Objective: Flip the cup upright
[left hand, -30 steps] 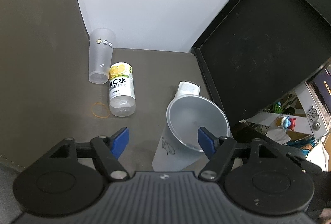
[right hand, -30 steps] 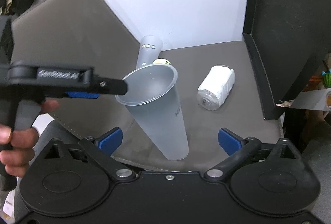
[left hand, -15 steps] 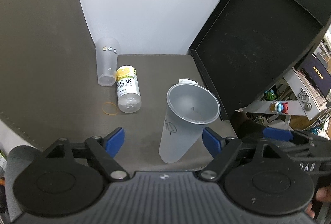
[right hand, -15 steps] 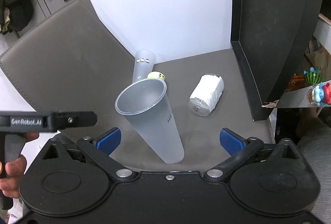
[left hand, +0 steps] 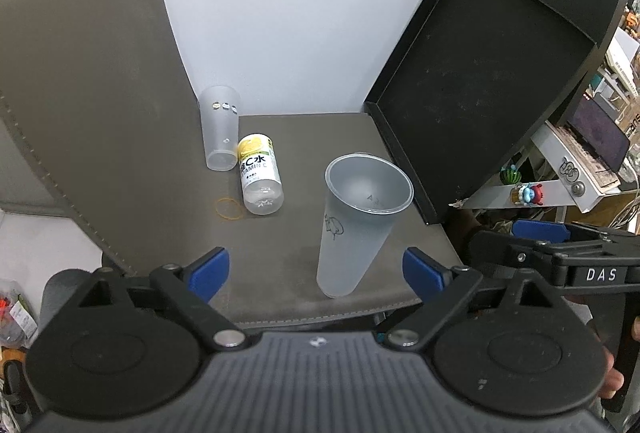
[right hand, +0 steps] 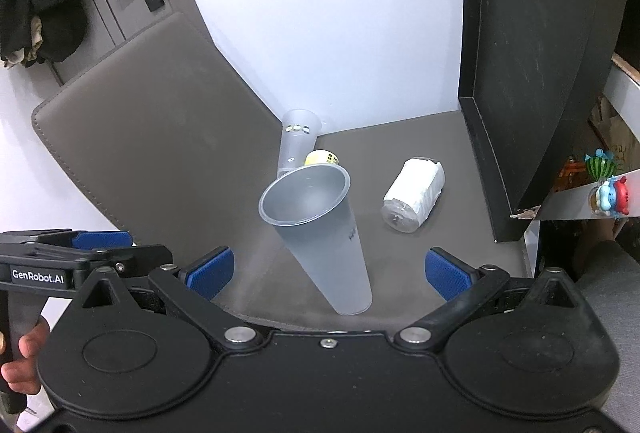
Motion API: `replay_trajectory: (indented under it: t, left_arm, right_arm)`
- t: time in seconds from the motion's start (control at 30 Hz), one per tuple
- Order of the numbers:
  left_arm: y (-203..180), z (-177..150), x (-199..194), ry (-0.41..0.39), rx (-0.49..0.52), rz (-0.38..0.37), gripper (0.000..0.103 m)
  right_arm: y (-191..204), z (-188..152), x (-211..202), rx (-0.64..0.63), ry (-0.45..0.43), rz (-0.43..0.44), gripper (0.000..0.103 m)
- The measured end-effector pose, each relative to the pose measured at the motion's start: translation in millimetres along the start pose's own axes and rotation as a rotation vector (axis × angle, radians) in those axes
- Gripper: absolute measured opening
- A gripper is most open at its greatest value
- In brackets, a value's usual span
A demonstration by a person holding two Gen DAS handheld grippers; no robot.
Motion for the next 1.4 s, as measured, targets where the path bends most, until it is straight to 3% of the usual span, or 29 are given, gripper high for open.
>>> replay_trajectory:
  t: [0.3, 0.67, 1.4]
  left_arm:
    - [1.2, -6.7, -19.7, -0.024, 0.004, -0.004, 0.093]
    - [1.1, -12.5, -37.0, -0.049, 0.008, -0.017, 0.093]
    - [4.2, -14.8, -40.1, -0.058, 0.017, -0.001, 0.093]
  right_arm:
    - [7.2, -2.0, -12.0, -0.016, -0.003, 0.020, 0.103]
    - [7.2, -6.3, -19.9, -0.030, 0.003, -0.042, 0.103]
    - [10.4, -14.5, -13.1, -0.060, 0.046, -0.049, 0.103]
Point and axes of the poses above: each gripper's, at about its wrist camera, not at the fingertips, and x roughly the way its jaws point, y to its left, z to its top, the point moved 5 cm from there along x, roughly the way its jaws point, and after that the axes turned 9 degrees about -x, right-handed, at the moved point
